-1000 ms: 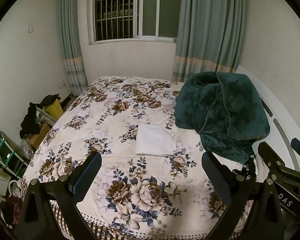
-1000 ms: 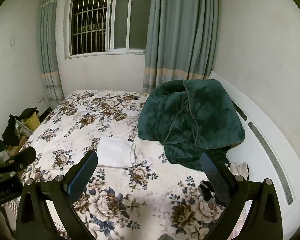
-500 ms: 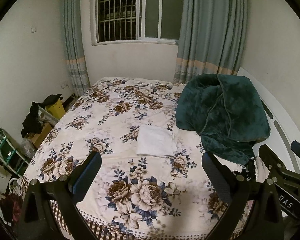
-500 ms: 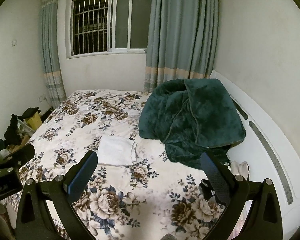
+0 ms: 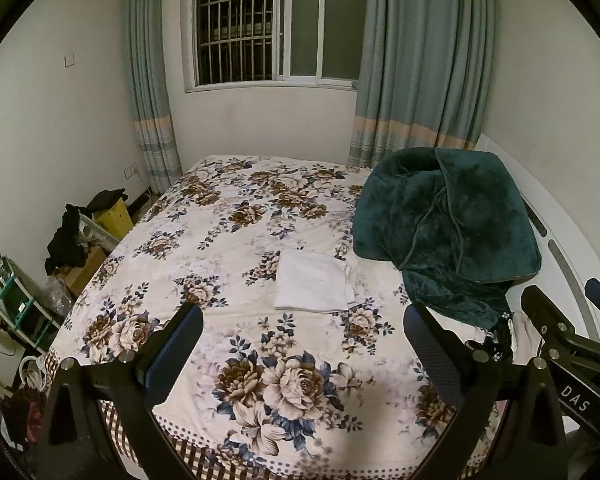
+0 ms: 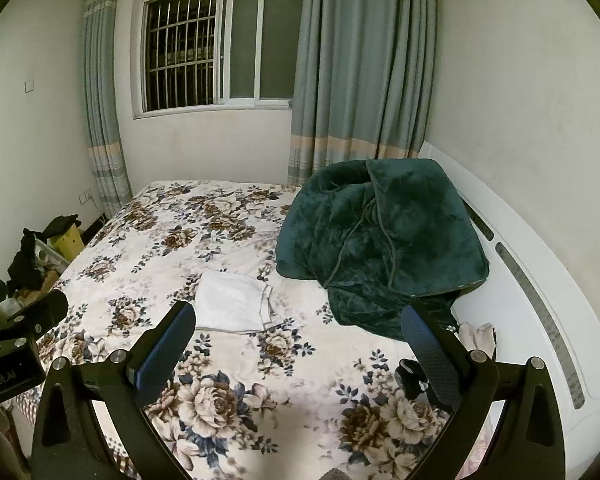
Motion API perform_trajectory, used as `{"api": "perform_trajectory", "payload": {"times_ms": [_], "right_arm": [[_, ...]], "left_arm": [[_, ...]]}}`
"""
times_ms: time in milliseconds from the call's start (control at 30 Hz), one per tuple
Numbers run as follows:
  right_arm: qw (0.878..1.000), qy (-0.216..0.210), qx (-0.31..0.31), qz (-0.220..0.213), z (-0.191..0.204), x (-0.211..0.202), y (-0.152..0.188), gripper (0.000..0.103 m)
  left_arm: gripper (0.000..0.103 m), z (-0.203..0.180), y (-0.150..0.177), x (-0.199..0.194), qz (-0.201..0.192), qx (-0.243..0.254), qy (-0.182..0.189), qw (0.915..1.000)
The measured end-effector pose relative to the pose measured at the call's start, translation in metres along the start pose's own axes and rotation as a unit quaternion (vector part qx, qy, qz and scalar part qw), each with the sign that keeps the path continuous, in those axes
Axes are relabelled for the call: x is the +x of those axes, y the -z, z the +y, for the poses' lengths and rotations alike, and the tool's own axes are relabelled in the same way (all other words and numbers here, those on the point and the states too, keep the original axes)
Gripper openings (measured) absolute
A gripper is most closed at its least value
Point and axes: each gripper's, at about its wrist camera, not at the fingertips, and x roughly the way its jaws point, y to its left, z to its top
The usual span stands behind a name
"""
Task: Fold small clothes
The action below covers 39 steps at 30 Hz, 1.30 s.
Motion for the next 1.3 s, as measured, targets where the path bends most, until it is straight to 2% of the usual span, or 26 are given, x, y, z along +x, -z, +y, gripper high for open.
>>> {"api": "perform_trajectory", "payload": {"times_ms": [1300], "right_arm": [[1.000, -0.005, 0.000, -0.003, 0.000, -0.003, -0.010, 0.103]], "left_arm": [[0.103, 0.003, 0.000, -0.001, -0.005, 0.002, -0.001, 1.0000]]}}
